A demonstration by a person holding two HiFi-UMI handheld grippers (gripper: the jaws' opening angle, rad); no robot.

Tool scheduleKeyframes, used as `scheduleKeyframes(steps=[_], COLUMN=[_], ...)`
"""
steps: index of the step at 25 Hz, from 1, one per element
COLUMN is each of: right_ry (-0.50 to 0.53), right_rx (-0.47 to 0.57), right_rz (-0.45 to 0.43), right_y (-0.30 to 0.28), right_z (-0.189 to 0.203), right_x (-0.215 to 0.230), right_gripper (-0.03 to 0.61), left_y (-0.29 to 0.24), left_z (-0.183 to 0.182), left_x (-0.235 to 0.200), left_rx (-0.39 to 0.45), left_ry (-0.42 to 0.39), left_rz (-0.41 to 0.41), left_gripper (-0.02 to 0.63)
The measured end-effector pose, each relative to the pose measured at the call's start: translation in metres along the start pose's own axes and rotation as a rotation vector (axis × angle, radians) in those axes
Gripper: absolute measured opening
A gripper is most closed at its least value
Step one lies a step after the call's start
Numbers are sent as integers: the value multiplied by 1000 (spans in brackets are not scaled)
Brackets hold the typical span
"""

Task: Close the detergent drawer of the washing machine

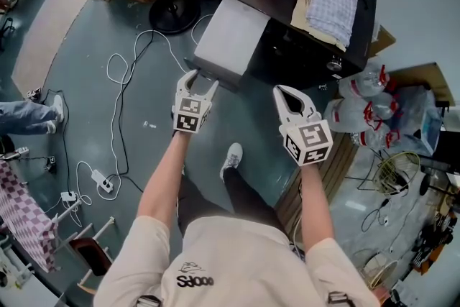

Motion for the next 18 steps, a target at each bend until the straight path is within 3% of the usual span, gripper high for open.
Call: scheduleKeyframes(steps=[4, 12, 18], right_ry=[-14, -48, -50], right_rx=[-3, -3, 7], right_rz=[7, 24, 32], right_y=[-2, -1, -2], right_z=[4, 11, 3], right_x=[2, 18, 41], right_gripper=[6, 6, 6], left_y=[-15, -42, -48], left_z=[-19, -24, -40], left_x=[3, 0, -1], left_rx=[25, -34, 29], left_ry=[20, 3, 13], left_rz=[3, 5, -16], left_gripper=[273, 273, 272])
Point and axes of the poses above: the fingertips, and each gripper's own axes: y backward along the fingers, x to its right, z out of its underside, the point moved 4 cm from there along y, backward along the fingers, and after that the axes turned 14 degrees about -z, right-handed, at the moved point
